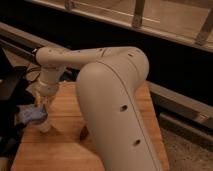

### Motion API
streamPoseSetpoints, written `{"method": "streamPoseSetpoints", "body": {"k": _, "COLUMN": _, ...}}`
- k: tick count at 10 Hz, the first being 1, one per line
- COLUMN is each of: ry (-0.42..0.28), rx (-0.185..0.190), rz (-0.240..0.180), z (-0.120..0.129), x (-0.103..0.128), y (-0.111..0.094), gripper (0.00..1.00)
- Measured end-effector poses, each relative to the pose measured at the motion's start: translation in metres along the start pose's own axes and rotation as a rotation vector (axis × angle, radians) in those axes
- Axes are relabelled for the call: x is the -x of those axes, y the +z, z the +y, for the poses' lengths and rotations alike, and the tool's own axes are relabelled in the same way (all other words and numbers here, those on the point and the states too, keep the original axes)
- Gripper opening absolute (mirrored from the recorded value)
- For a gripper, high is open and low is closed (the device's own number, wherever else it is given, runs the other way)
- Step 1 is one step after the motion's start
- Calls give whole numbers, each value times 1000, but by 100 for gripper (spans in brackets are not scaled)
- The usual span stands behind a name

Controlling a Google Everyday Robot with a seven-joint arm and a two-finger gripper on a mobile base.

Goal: Place the white sponge in the ceramic cup

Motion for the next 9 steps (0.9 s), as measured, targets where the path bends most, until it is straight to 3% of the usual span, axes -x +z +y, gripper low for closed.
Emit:
{"method": "streamPoseSetpoints", "body": {"k": 7, "ry": 46, "rx": -43, "rz": -34, "z": -16, "x": -7, "y": -17, "gripper": 65}}
{"method": "streamPoseSetpoints", "body": {"k": 9, "ry": 33, "rx": -64, "rz": -61, "z": -7, "x": -5, "y": -30, "gripper": 65}}
